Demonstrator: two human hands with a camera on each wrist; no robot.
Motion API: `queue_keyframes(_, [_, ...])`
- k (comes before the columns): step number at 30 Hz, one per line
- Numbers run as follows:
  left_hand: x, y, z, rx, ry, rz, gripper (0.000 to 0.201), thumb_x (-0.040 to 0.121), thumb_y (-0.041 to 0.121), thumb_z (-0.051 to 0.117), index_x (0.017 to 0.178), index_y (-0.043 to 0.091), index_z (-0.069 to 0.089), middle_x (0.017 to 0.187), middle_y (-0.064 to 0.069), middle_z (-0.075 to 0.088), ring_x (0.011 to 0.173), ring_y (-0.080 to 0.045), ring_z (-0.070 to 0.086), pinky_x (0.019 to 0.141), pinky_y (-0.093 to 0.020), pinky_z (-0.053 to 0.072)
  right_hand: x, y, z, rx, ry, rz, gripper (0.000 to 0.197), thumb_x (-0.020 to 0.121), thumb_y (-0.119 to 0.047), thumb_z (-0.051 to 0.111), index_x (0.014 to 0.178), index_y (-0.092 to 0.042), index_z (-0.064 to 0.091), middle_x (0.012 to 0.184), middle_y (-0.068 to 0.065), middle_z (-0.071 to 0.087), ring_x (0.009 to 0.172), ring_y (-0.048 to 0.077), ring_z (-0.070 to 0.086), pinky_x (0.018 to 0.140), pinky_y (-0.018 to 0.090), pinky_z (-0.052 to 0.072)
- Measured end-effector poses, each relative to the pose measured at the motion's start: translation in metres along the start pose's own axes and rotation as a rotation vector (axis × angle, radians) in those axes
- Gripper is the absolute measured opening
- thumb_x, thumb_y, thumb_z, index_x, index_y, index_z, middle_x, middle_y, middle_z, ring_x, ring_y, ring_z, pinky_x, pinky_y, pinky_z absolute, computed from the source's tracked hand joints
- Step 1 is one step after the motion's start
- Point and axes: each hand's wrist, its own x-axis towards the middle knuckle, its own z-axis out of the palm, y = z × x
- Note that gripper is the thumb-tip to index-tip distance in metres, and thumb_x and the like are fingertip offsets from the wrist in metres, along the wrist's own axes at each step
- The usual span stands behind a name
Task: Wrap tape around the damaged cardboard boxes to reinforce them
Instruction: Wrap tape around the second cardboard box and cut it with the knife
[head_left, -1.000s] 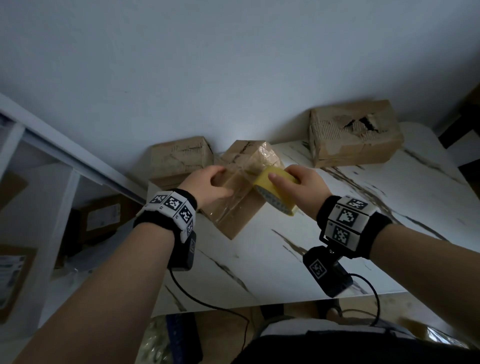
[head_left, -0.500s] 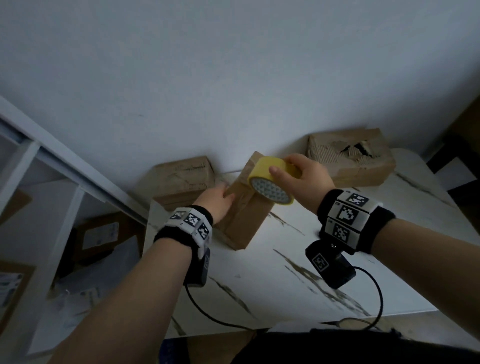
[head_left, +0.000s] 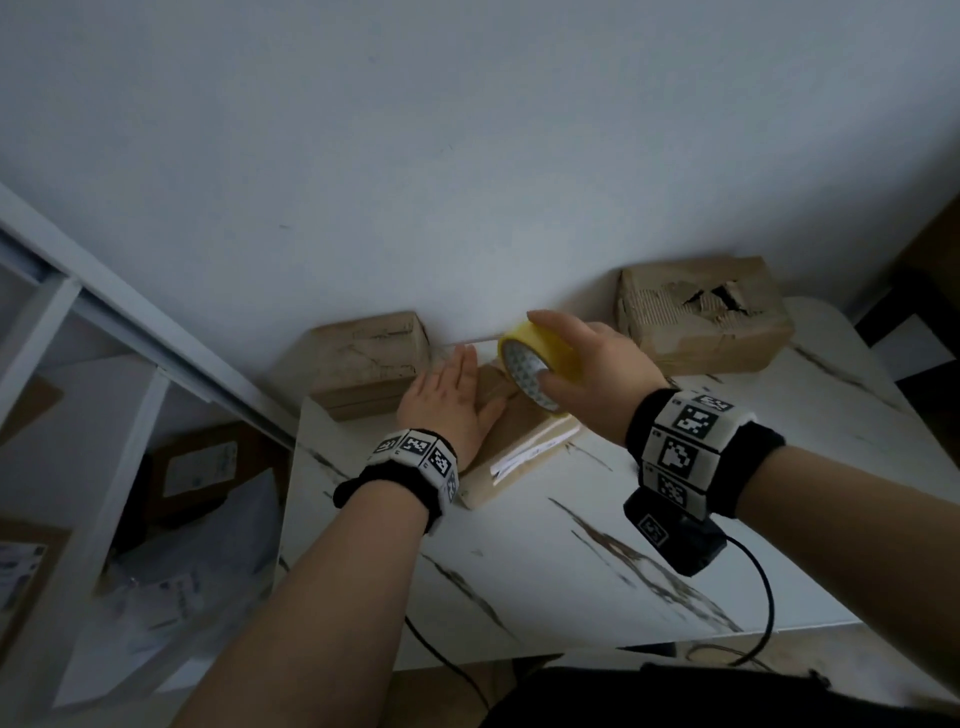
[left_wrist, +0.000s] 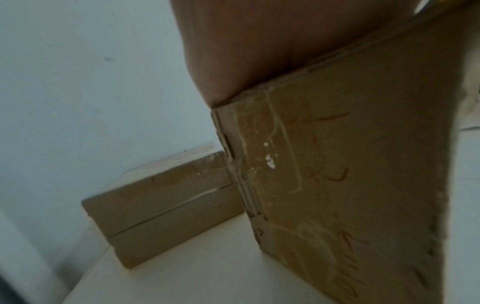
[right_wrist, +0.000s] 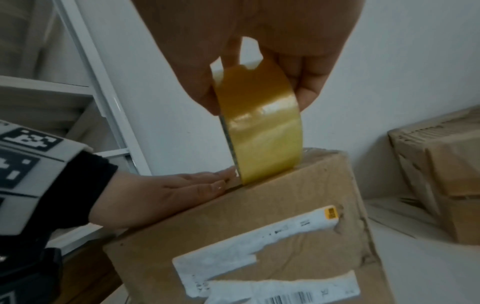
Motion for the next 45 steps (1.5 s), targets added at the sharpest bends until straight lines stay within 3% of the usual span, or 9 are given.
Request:
queue_keyframes(6, [0.005,0.001,-0.005,0.026,-0.075,-0.003,0.073,0.095,0.059,0.015,0.151,0.018,-0.009,0.160,0.002,0.002,0.143,-0.019,0.018,0.110,-0.035,0.024,-0.005,-0.011,-0.005,-0.142,0.003,0.012,0.054,0.087,-0.042,0.051,0.140,-0.036,0.037,0.122,0.005,0.057,0.109,0.025,0.055,0.085,0.035,0.048])
queue_keyframes(11, [0.006,0.002,-0.006,0.043,-0.095,-0.006,0.073,0.095,0.060,0.013,0.151,0.018,-0.009,0.160,0.002,0.000,0.143,-0.020,0.018,0.108,-0.037,0.027,-0.017,-0.017,-0.005,-0.170,0.005,0.049,0.052,0.086,-0.042,0.051,0.136,-0.031,0.043,0.112,0.003,0.062,0.102,0.024,0.058,0.079,0.032,0.047])
queue_keyframes(15, [0.007,0.001,-0.004,0.055,-0.094,-0.008,0.074,0.094,0.062,0.012,0.151,0.019,-0.009,0.160,0.003,-0.008,0.143,-0.021,0.019,0.106,-0.039,0.029,-0.028,-0.015,-0.003,-0.146,-0.055,0.120,0.046,0.086,-0.042,0.050,0.130,-0.028,0.049,0.106,0.003,0.064,0.096,0.023,0.060,0.081,0.036,0.052])
queue_keyframes(22, [0.005,0.001,-0.003,0.058,-0.060,0.012,0.073,0.094,0.061,0.011,0.151,0.019,-0.006,0.160,0.002,-0.006,0.140,-0.023,0.025,0.102,-0.039,0.033,-0.044,-0.001,0.008,-0.137,-0.184,0.163,0.054,0.087,-0.043,0.052,0.139,-0.031,0.041,0.117,0.001,0.061,0.104,0.020,0.057,0.082,0.031,0.049])
queue_keyframes(28, [0.005,0.000,-0.003,-0.004,-0.059,0.016,0.072,0.096,0.057,0.015,0.151,0.016,-0.004,0.160,-0.001,-0.003,0.143,-0.024,0.020,0.110,-0.041,0.025,-0.050,0.006,0.017,-0.123,-0.153,0.180,0.056,0.087,-0.044,0.051,0.140,-0.033,0.038,0.117,0.003,0.060,0.104,0.021,0.056,0.082,0.032,0.048])
queue_keyframes(31, [0.001,0.012,-0.003,-0.070,0.020,0.054,0.063,0.099,0.050,0.014,0.151,0.019,-0.004,0.160,0.001,-0.009,0.147,-0.019,0.003,0.118,-0.043,0.004,-0.052,0.008,0.017,-0.110,-0.141,0.181,0.055,0.087,-0.044,0.051,0.139,-0.034,0.039,0.116,0.003,0.060,0.104,0.021,0.056,0.082,0.031,0.048])
queue_keyframes(34, [-0.006,0.028,0.005,-0.071,0.002,0.168,0.060,0.099,0.049,0.007,0.150,0.022,-0.009,0.158,0.003,-0.015,0.146,-0.014,-0.013,0.116,-0.041,-0.010,-0.053,0.009,0.018,-0.108,-0.117,0.169,0.050,0.088,-0.044,0.051,0.137,-0.035,0.042,0.113,0.003,0.060,0.100,0.021,0.057,0.079,0.030,0.047])
queue_keyframes(40, [0.000,0.029,0.008,-0.050,-0.037,0.173,0.059,0.098,0.050,0.004,0.151,0.025,-0.005,0.158,0.006,-0.013,0.145,-0.012,-0.014,0.118,-0.044,-0.009,-0.055,0.019,0.025,-0.133,-0.148,0.169,0.056,0.087,-0.044,0.052,0.140,-0.038,0.034,0.114,0.003,0.057,0.100,0.021,0.055,0.077,0.028,0.045])
queue_keyframes(45, [-0.018,0.036,0.008,-0.053,0.032,0.284,0.055,0.099,0.046,0.009,0.151,0.028,0.003,0.159,0.011,-0.003,0.146,-0.009,-0.005,0.119,-0.042,-0.005,-0.058,0.034,0.030,-0.105,-0.193,0.127,0.061,0.085,-0.046,0.056,0.141,-0.039,0.031,0.115,0.001,0.058,0.101,0.020,0.055,0.075,0.026,0.042])
